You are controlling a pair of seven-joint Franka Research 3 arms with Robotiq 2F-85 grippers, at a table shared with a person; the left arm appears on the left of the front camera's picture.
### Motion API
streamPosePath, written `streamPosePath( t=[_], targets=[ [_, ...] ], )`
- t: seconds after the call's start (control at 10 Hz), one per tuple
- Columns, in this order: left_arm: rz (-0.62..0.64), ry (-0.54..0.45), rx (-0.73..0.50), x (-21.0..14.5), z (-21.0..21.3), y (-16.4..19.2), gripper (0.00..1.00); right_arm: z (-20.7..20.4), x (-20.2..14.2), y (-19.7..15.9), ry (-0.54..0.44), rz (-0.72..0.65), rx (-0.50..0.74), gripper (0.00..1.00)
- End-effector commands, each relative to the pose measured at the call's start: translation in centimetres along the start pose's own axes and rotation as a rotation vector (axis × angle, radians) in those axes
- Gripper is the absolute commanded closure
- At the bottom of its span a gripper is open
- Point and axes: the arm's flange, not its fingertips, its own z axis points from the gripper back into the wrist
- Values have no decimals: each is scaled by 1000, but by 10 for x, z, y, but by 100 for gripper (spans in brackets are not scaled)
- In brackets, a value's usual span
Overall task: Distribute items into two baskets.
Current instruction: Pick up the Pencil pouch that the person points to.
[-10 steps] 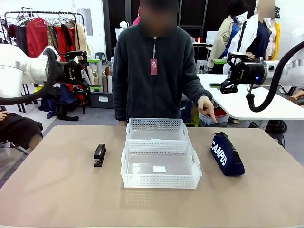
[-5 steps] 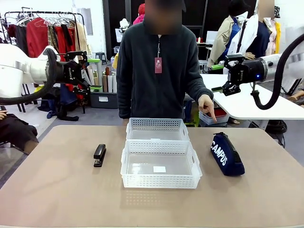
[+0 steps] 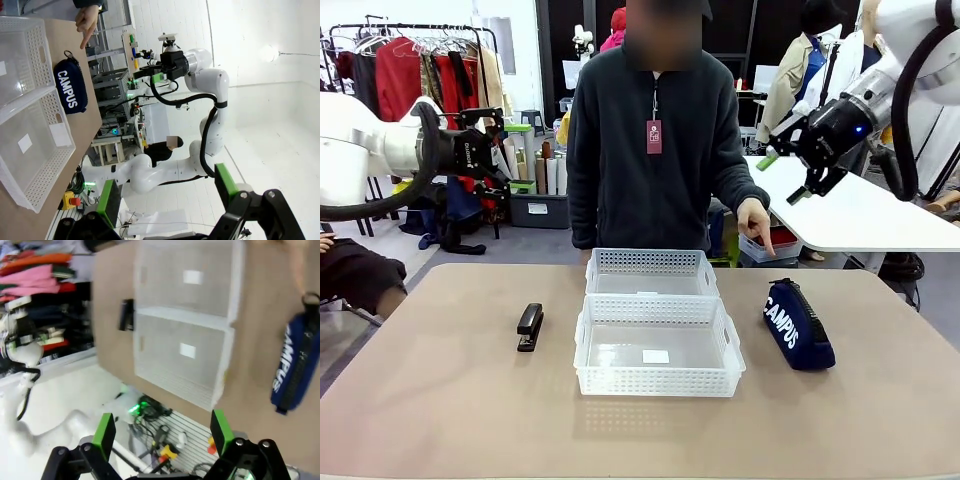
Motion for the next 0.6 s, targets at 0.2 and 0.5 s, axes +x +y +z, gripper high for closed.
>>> streamPosePath(
  t=[0.2, 0.5],
  targets=[
    [0, -2, -2, -1, 1, -1, 0, -20, -9, -17, 109, -201, -222, 0],
    [0, -2, -2, -1, 1, -1, 0, -46, -16, -37, 162, -212, -470, 0]
  ],
)
